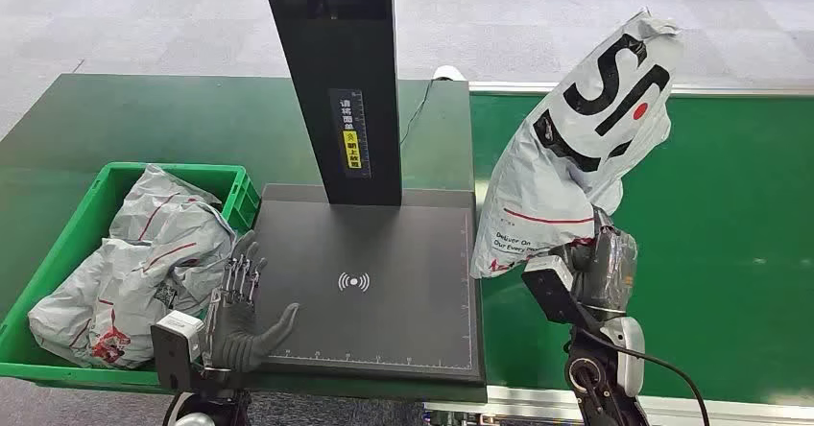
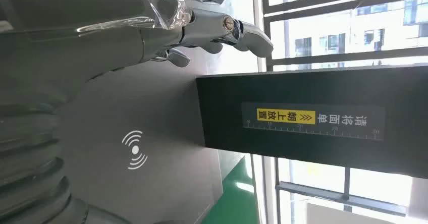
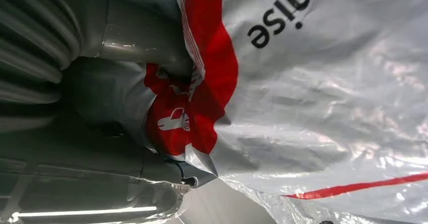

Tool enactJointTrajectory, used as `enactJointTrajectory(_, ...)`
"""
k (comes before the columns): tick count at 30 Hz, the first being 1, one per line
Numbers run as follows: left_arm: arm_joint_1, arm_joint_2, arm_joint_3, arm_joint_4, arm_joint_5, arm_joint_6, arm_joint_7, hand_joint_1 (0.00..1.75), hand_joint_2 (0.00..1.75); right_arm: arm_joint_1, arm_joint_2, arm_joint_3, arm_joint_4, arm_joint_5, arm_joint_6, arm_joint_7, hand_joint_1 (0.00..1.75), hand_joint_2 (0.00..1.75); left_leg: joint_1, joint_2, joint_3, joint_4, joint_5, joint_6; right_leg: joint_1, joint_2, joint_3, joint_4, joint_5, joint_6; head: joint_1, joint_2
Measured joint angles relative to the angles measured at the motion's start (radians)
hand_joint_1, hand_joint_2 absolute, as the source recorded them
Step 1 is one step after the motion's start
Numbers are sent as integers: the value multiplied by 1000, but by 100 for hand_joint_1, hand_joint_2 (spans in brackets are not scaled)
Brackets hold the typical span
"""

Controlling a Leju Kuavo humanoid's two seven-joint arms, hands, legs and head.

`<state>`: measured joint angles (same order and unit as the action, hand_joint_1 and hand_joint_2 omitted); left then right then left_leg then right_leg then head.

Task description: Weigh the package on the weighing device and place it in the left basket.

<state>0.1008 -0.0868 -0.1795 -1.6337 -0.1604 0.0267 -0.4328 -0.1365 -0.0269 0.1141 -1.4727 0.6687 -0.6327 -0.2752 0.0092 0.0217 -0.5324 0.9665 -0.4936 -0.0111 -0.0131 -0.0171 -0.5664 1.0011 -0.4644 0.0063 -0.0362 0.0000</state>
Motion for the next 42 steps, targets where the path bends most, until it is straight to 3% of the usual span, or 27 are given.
enactJointTrajectory(9, -1, -4, 4, -5, -2, 10, -5, 0, 175, 5, 6, 0, -17, -13, -1, -7, 175, 175, 0, 0, 0, 0, 0, 0, 0, 0, 0, 0, 0, 0, 0, 0)
enactJointTrajectory(13, -1, -8, 5, -15, -21, 122, -68, 0, 175, 15, 9, 0, -36, -194, 20, -103, 175, 175, 0, 0, 0, 0, 0, 0, 0, 0, 0, 0, 0, 0, 0, 0)
enactJointTrajectory(18, 1, -6, 6, -30, -3, 172, -92, 0, 175, 28, 7, 14, -52, -337, 248, -96, 175, 175, 0, 0, -1, 0, 0, 0, 0, 0, 0, 0, 0, 0, 0, 0)
enactJointTrajectory(22, 1, -5, 6, -30, 1, 174, -95, 0, 175, 29, 5, 20, -51, -335, 292, -84, 175, 175, 0, 1, -1, 0, 0, 0, 0, 0, 0, 0, 0, 0, 0, 0)
enactJointTrajectory(26, 3, 4, 12, -37, -1, 220, -136, 0, 175, 42, -98, 210, -23, -256, 841, -2, 175, 175, 0, -1, -1, 0, 0, 0, 0, -1, -1, 0, 0, 0, 0, 0)
enactJointTrajectory(27, 4, 4, 15, -41, -1, 223, -138, 0, 175, 43, -116, 236, -21, -241, 877, -13, 175, 175, 0, -1, -1, 0, 0, 0, 0, -1, -1, 0, 0, 0, 0, 0)
enactJointTrajectory(32, 3, 5, 22, -60, 3, 226, -132, 0, 175, 25, -181, 319, -16, -217, 978, -42, 175, 175, 0, 0, -1, 0, 0, 0, 0, 0, 0, 0, 0, 0, 0, 0)
enactJointTrajectory(42, -4, 5, 24, -71, 3, 225, -122, 0, 175, -19, -207, 368, 4, -209, 1004, -39, 175, 175, 0, 0, 1, 0, 0, 0, 0, 0, 1, 0, 0, 0, 0, 0)
